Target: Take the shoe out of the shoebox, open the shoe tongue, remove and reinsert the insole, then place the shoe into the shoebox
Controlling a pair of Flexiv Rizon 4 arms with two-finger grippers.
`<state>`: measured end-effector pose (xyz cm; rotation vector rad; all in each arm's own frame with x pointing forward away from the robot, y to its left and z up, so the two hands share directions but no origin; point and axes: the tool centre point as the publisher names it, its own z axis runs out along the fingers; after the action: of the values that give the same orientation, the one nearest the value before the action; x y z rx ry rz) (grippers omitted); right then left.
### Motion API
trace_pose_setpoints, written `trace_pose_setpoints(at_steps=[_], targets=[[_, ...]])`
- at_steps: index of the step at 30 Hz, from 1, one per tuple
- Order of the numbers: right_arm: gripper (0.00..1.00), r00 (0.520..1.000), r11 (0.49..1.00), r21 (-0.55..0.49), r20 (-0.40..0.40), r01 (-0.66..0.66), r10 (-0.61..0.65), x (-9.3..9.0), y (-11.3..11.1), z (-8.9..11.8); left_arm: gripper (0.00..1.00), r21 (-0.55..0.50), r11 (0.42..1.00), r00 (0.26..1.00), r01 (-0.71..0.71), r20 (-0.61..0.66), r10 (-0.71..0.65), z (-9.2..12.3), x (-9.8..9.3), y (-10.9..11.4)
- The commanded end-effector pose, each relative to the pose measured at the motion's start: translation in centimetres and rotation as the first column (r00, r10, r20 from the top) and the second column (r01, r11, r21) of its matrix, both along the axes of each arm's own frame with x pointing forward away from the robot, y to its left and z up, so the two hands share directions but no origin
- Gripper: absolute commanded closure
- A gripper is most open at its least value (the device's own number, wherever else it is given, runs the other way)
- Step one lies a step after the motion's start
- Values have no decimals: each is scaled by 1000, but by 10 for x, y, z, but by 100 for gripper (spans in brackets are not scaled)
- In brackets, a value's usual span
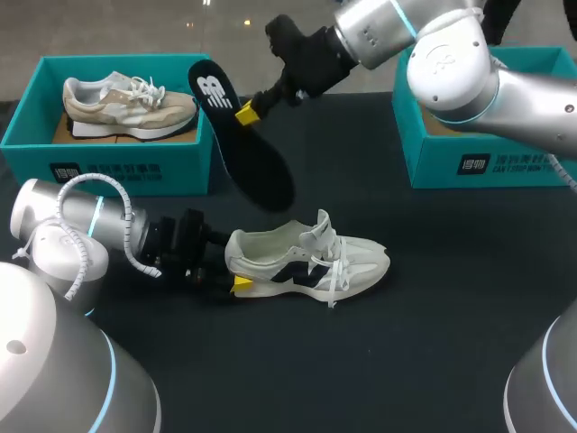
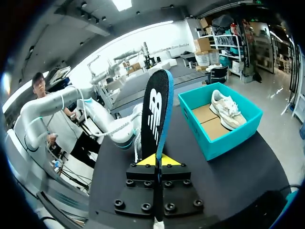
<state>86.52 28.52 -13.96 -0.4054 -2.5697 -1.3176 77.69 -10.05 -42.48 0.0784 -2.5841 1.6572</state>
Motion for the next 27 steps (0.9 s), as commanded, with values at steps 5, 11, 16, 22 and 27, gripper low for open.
trace_pose_setpoints(at_steps=[5, 11, 16, 22, 27], targets=[[100, 992, 989, 114, -100, 94, -82, -5, -22, 53, 100, 6, 1000, 1000, 1, -1, -1, -4, 0, 1], [100, 982, 971, 197, -153, 139, -109, -20, -34, 92, 100, 6, 1000, 1000, 1, -1, -1, -4, 0, 1], [100, 980, 969, 189, -154, 157, -128, -32, -43, 115, 100, 6, 1000, 1000, 1, -1, -1, -4, 0, 1], [100, 983, 972, 187, -137, 146, -121, -35, -44, 126, 100, 6, 1000, 1000, 1, -1, -1, -4, 0, 1], [100, 983, 972, 187, -137, 146, -121, -35, -44, 126, 100, 6, 1000, 1000, 1, -1, -1, -4, 0, 1]])
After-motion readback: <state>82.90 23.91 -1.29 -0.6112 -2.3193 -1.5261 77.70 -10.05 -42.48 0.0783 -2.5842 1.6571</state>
